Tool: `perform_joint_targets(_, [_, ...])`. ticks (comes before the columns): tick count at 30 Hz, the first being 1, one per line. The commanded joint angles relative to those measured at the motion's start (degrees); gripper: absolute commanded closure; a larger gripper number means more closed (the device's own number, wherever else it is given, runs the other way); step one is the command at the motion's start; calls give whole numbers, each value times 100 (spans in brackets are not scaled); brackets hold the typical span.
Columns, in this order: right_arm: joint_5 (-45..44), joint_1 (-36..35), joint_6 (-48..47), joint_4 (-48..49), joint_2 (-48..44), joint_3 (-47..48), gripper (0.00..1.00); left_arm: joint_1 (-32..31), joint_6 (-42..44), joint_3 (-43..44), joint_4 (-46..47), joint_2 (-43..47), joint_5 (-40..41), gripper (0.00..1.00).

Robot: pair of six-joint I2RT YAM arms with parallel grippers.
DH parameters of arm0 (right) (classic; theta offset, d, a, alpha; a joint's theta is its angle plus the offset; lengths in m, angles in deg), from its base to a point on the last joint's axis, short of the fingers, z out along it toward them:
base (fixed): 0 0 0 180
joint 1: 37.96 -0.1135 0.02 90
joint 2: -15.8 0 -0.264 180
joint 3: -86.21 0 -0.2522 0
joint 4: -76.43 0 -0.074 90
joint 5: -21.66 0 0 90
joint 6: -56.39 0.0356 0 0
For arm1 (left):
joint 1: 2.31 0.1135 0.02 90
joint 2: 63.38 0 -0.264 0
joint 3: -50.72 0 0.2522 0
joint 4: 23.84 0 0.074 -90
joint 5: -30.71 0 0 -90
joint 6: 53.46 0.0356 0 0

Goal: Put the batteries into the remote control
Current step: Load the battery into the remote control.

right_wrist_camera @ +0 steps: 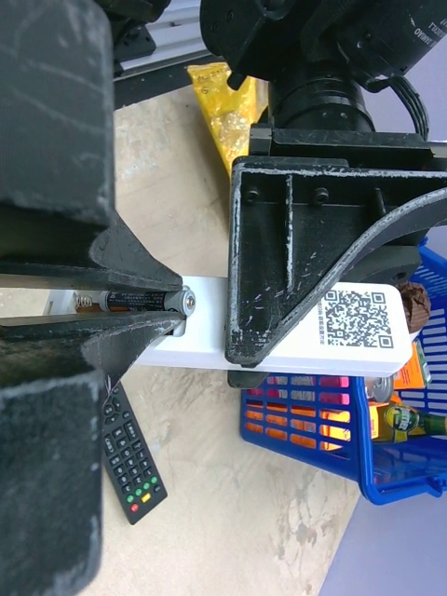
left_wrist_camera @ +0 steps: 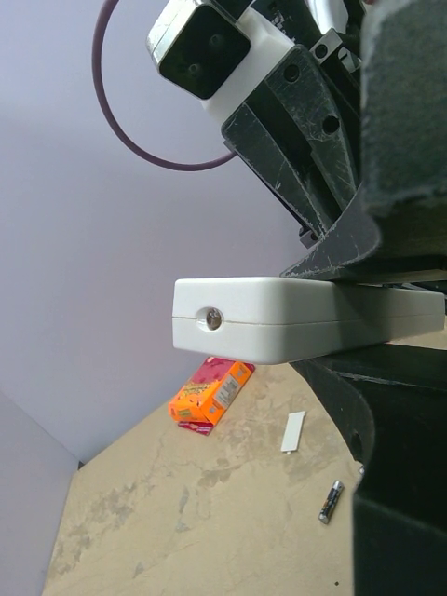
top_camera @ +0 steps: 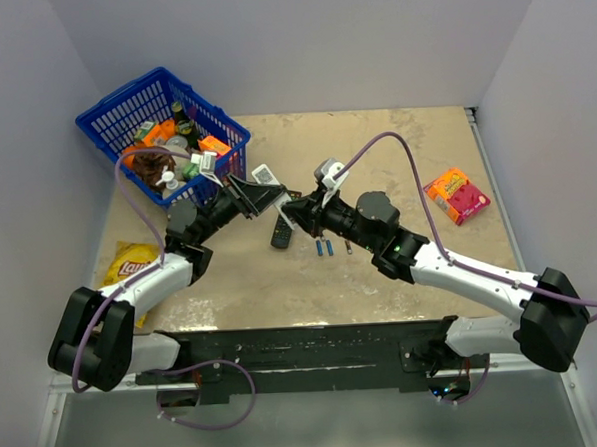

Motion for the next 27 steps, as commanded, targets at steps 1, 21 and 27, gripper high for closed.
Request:
perform_joint_targets(1, [94, -3, -189, -212, -58, 131, 89, -31, 39, 330, 401, 118, 44, 100])
perform_joint_targets(21, [173, -12, -330, -897, 21, 342, 86, -31, 328, 445, 419, 100, -70, 100])
perform_joint_targets(27, [164, -12, -278, -828, 74, 299, 86, -31, 373, 480, 374, 118, -70, 100])
